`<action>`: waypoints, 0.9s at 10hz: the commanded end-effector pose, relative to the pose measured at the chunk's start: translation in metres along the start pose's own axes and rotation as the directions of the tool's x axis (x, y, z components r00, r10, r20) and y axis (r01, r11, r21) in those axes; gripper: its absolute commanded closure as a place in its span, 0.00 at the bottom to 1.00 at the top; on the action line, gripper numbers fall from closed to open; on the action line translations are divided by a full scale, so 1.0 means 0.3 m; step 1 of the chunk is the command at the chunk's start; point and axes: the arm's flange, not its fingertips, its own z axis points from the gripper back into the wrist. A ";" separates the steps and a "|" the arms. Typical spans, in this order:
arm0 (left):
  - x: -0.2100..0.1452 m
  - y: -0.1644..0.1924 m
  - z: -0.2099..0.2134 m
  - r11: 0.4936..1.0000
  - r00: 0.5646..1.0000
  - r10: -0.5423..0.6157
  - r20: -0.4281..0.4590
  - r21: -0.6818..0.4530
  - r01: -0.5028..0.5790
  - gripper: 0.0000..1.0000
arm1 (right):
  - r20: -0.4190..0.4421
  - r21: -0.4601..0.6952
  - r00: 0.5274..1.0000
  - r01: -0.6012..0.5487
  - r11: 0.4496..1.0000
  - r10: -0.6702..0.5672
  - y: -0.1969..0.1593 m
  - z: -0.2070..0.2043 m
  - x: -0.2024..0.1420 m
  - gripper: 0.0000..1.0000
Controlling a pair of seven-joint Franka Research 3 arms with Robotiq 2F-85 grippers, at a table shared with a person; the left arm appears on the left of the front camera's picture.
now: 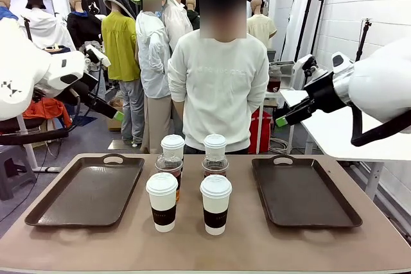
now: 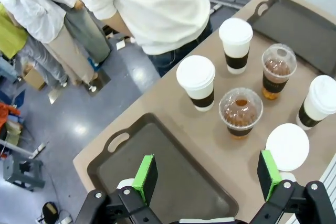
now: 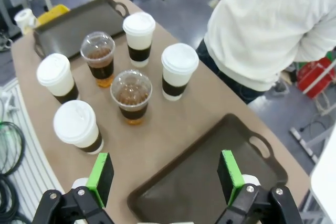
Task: Distribute the coffee onto the tray.
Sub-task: Pick up one iced Americano and place it on the right Handle tray.
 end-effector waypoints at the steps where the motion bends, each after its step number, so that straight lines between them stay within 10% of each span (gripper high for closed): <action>1: -0.052 0.025 -0.024 0.998 0.996 0.021 0.088 -0.059 -0.016 0.00 | 0.081 0.052 0.997 -0.016 0.999 0.012 -0.002 -0.034 -0.051 0.00; 9: -0.041 0.037 -0.013 0.997 0.994 0.059 0.088 -0.048 -0.055 0.00 | 0.066 0.049 0.998 0.002 0.999 -0.005 -0.024 -0.019 -0.008 0.00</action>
